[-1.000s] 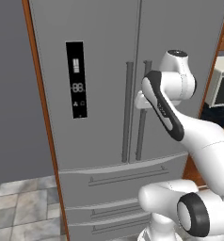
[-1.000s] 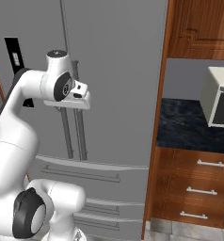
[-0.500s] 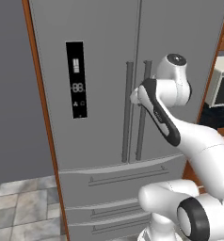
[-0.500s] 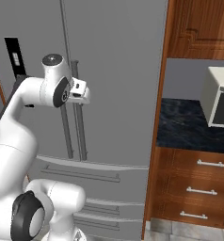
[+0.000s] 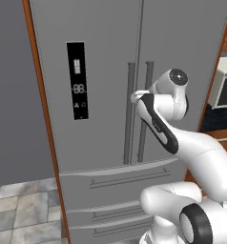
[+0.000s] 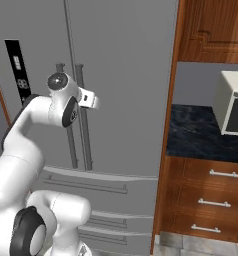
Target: There is a bowl on the dining counter. Grab a lemon wedge from the fridge and place it in the bowl. Then get the liquor bottle and glass cup from the cabinet and place them next to the bowl.
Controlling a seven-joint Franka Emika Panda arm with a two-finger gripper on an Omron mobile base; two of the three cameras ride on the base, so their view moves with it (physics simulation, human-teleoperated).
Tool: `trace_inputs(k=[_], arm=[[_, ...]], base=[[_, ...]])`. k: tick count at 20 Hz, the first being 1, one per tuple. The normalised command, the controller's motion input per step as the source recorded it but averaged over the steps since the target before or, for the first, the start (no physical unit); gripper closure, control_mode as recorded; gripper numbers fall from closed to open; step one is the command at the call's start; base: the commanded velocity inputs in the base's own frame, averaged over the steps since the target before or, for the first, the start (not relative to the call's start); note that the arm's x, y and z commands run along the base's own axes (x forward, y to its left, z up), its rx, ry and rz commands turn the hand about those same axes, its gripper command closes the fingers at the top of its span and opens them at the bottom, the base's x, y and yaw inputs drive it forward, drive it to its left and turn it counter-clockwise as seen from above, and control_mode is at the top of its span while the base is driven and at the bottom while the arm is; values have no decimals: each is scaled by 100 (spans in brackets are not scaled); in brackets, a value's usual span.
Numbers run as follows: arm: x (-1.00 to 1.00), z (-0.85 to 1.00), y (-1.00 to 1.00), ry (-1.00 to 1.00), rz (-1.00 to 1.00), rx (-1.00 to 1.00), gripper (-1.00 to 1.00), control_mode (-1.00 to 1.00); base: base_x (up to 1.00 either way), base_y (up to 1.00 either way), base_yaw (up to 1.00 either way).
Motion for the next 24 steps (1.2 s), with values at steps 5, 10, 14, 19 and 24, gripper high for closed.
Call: trace_inputs(k=[5, 10, 14, 19, 24], arm=[[32, 0, 6, 0, 0, 0, -100, -100], [17, -4, 0, 0, 0, 0, -100, -100], [29, -4, 0, 0, 0, 0, -100, -100], [26, -7, 2, 1, 0, -2, 100, -100], [0, -2, 0, 1, 0, -2, 100, -100]], base=[[0, 0, 0], [0, 0, 0], [0, 0, 0], [0, 0, 0], [0, 0, 0]])
